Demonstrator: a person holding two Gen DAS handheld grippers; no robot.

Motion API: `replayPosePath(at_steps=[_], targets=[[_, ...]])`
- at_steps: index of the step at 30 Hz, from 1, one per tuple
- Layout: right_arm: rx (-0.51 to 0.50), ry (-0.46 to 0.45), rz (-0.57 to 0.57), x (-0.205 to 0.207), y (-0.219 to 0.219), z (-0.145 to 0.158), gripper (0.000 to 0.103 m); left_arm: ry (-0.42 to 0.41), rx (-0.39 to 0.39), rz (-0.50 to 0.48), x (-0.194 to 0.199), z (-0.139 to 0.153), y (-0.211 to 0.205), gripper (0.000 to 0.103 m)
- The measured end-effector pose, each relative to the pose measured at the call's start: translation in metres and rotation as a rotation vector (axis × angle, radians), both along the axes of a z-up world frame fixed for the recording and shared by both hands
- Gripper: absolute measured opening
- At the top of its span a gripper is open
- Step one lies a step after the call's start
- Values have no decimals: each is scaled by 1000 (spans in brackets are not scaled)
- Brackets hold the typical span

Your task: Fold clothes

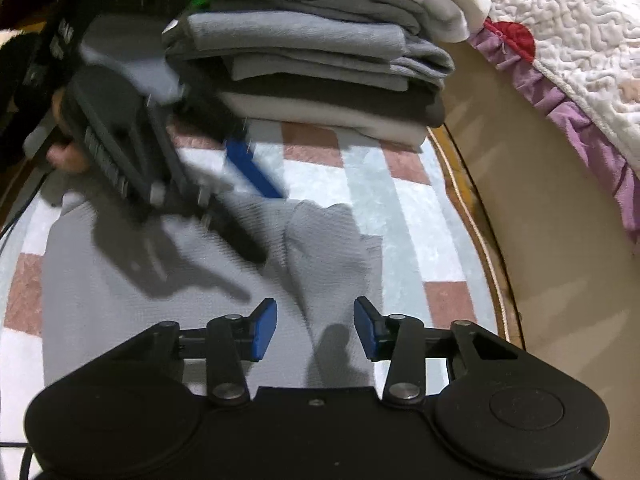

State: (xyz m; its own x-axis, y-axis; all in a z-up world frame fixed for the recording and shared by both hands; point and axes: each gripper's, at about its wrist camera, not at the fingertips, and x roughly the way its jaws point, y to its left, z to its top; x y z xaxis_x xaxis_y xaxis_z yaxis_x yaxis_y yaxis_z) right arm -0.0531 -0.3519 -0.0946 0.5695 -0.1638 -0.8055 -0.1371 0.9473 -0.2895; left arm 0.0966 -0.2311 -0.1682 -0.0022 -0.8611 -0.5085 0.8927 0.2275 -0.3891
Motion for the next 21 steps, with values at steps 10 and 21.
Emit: replayPosePath(at_steps=[10, 21], targets=[[-64, 60, 159, 8, 14, 3, 56, 120, -258, -73, 15, 27, 32, 3], [390, 51, -11, 22, -43, 2, 11, 132, -188, -5, 19, 12, 25, 4]])
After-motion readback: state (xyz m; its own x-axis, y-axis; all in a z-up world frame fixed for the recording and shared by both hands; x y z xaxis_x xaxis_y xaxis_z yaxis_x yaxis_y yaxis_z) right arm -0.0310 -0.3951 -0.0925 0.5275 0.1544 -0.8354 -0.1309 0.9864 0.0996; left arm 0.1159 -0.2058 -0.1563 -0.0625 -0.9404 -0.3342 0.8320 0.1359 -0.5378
